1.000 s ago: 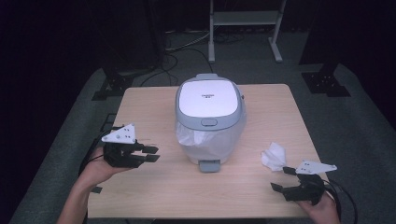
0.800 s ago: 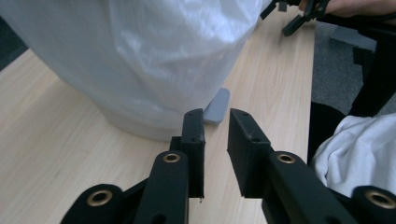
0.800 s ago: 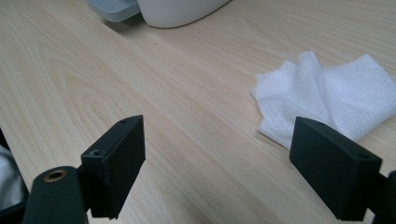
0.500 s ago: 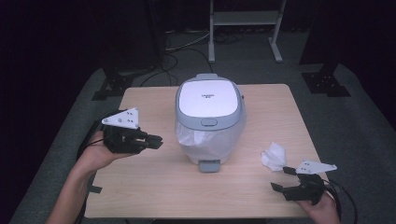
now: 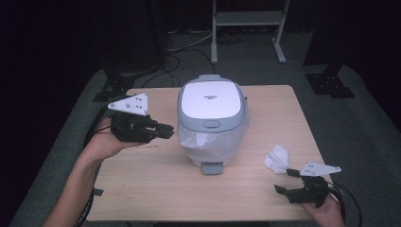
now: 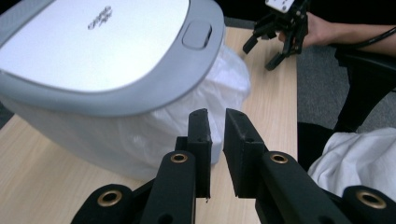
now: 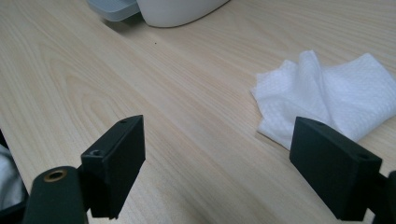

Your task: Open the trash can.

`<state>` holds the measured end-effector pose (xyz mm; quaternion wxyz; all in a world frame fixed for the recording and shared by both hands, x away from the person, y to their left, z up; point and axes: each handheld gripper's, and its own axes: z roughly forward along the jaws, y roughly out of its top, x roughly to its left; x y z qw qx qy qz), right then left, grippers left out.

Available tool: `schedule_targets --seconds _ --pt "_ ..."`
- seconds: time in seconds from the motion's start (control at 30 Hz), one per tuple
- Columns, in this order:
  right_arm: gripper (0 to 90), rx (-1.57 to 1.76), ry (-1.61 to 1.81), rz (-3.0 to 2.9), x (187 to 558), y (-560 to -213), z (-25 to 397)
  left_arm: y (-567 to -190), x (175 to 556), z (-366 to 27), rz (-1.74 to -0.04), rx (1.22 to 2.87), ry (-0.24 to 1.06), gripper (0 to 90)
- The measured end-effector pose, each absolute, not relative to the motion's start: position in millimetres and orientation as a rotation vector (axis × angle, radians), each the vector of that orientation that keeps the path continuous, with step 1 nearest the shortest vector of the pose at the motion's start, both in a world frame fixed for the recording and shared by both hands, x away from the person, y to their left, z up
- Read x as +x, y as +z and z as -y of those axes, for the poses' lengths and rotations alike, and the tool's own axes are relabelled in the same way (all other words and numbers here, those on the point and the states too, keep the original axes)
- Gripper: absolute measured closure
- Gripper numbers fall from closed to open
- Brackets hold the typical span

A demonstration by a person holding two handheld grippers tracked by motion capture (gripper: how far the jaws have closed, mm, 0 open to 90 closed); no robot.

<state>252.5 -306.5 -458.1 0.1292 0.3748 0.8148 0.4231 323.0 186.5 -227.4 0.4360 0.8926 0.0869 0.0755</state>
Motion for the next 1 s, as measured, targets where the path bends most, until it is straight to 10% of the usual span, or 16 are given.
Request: schedule_targets --seconds 1.0 --pt "17.1 1.075 1.232 -2.382 254.4 -458.8 304.2 -201.1 347.3 -112.8 -0.109 2.264 0.169 80.2"
